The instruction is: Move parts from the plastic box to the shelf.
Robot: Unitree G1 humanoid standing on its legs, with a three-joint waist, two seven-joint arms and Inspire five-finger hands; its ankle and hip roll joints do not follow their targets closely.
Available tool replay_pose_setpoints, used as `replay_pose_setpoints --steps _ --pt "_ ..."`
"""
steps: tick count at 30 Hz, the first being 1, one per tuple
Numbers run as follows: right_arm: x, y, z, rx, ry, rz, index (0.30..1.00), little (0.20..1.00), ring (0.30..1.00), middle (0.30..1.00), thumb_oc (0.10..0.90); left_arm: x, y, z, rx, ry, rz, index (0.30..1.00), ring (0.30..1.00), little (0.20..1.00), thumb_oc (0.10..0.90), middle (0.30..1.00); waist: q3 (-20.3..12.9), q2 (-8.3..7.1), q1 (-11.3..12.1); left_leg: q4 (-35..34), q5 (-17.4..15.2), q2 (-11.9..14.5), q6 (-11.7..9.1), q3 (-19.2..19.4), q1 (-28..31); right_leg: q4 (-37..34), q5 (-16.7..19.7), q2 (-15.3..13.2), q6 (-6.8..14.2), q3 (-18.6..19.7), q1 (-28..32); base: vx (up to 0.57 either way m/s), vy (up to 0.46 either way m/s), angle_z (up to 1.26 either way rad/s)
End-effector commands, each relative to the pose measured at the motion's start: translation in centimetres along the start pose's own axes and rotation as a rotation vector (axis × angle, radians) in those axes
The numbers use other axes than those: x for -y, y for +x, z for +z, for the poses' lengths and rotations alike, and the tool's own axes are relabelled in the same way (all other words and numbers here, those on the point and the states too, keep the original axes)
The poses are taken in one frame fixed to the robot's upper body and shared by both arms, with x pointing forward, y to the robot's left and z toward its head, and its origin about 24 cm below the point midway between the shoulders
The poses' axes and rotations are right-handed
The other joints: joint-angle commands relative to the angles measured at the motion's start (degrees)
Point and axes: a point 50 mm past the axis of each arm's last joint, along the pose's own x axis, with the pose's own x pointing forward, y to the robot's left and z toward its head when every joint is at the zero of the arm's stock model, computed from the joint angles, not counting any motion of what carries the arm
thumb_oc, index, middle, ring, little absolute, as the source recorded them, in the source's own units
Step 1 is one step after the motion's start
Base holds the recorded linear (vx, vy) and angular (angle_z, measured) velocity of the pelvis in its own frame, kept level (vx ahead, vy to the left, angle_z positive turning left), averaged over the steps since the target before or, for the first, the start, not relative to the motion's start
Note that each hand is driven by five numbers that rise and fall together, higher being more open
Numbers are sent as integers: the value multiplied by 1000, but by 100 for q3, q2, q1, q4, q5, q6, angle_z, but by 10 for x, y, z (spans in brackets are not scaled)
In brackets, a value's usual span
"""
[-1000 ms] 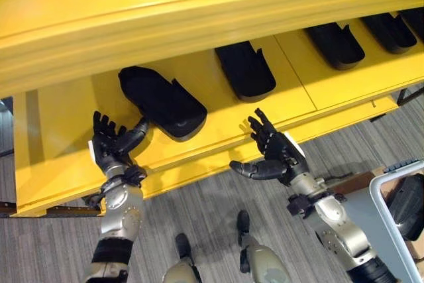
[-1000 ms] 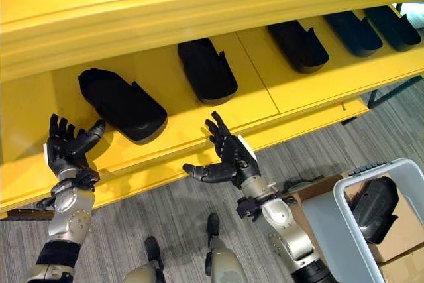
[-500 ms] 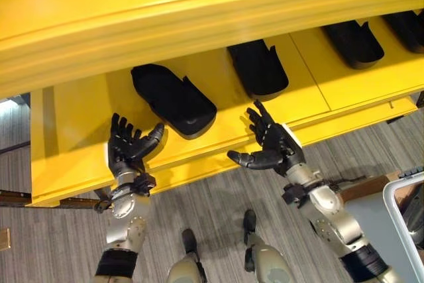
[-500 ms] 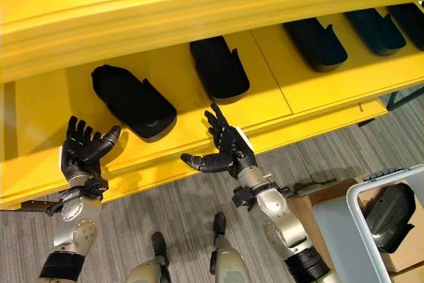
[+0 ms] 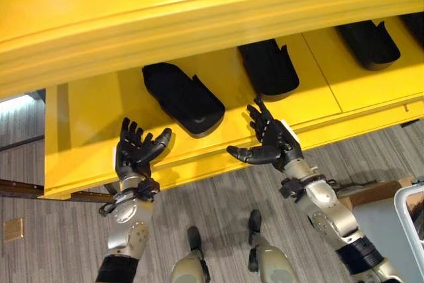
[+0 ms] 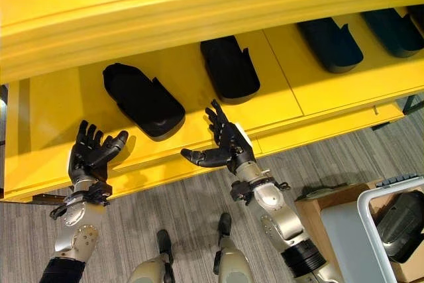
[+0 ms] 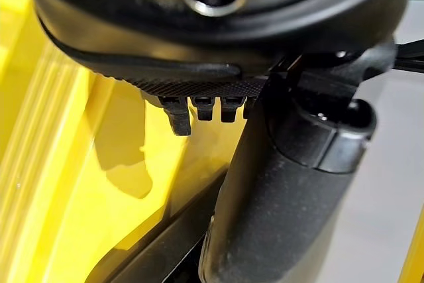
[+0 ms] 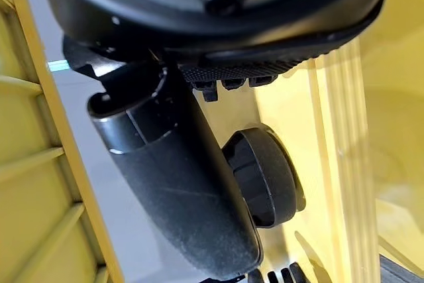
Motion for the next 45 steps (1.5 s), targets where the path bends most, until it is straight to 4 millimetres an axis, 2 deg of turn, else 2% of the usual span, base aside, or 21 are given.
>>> replay_pose_setpoints --steps 1,15,24,38,40,45 --pt "-27 18 43 236 59 95 1000 1000 1000 1000 900 3 -7 16 68 -22 -60 1000 1000 1000 900 1000 -362 -280 86 453 -162 116 -8 -298 -256 754 -242 -988 684 -1 -145 0 0 0" --pt "-31 28 42 218 40 101 1000 1000 1000 1000 900 6 -11 19 82 -40 -74 1000 1000 1000 900 1000 -310 -235 191 452 -154 74 20 -381 -325 749 -237 -1017 674 -79 -152 0 -1 5" --pt "-34 37 48 235 21 104 1000 1000 1000 1000 900 6 -13 21 86 -60 -84 1000 1000 1000 900 1000 -269 -230 264 471 -152 49 34 -415 -373 753 -233 -1034 677 -111 -166 4 0 4" --pt "-23 56 54 216 -72 25 1000 1000 1000 1000 900 7 -15 24 92 -54 -104 1000 1000 1000 900 1000 -189 -201 391 494 -144 15 47 -473 -469 775 -237 -1060 665 -156 -204 2 -2 3" --pt "-16 63 57 205 -103 -4 1000 1000 1000 1000 900 6 -16 25 93 -56 -108 1000 1000 1000 900 1000 -156 -170 442 499 -137 5 49 -495 -499 790 -239 -1074 669 -158 -236 0 0 0" --pt "-13 70 53 164 -117 -11 1000 1000 1000 1000 900 7 -17 23 78 -65 -120 1000 1000 1000 900 1000 -119 -108 504 475 -110 -4 53 -532 -543 806 -251 -1076 669 -170 -268 0 0 0"
